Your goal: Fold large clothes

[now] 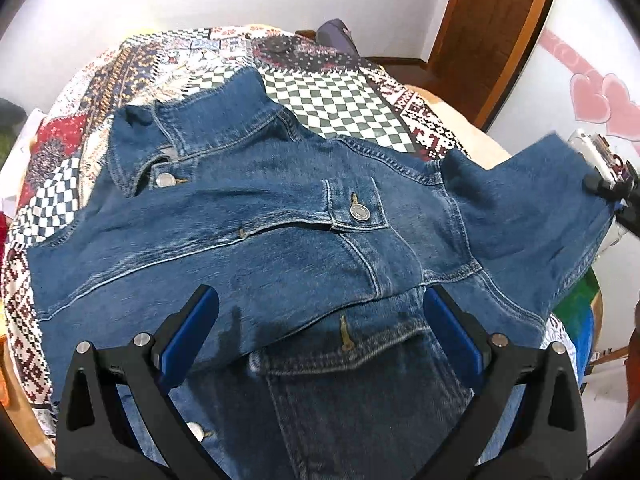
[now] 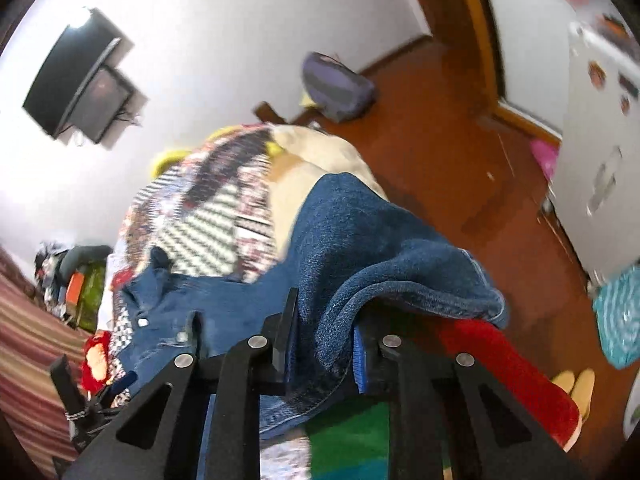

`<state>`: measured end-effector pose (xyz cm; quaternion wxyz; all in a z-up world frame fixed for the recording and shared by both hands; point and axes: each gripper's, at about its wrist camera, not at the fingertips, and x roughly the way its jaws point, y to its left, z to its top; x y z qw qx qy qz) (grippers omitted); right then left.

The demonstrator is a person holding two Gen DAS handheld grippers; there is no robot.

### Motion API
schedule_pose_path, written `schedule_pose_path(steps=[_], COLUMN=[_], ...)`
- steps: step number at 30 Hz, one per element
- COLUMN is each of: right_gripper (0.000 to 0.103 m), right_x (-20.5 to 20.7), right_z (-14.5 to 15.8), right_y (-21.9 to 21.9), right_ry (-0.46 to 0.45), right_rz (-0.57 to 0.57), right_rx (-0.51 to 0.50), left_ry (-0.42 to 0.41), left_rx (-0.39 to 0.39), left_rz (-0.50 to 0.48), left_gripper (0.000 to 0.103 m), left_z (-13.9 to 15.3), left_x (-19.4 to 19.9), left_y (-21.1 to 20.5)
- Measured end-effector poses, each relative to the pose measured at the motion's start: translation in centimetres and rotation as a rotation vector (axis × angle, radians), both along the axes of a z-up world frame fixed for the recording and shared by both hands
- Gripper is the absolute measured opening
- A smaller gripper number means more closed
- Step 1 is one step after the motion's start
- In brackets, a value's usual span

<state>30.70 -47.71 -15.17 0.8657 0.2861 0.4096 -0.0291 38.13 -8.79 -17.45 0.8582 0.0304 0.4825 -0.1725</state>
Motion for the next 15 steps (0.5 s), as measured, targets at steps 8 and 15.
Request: schedule_pose_path(steps=[8,15], right_gripper=[0.015,0.012], right_x=[2.1,5.8], right_z=[7.6,12.0], right_y=[7.4,16.7], right_ry=[-0.154,-0.226], right_rz=[0.174,0.325], right_rx=[-0.076,-0.124], left_ry=[-0.078,-0.174], left_rx=[-0.01,0.012], left_rz=[0.038,0.115], left_gripper=[0.103,0.103], left_z=[2.4,4.7], left_x=[-2.1,-3.7], left_y=[3.3,8.3])
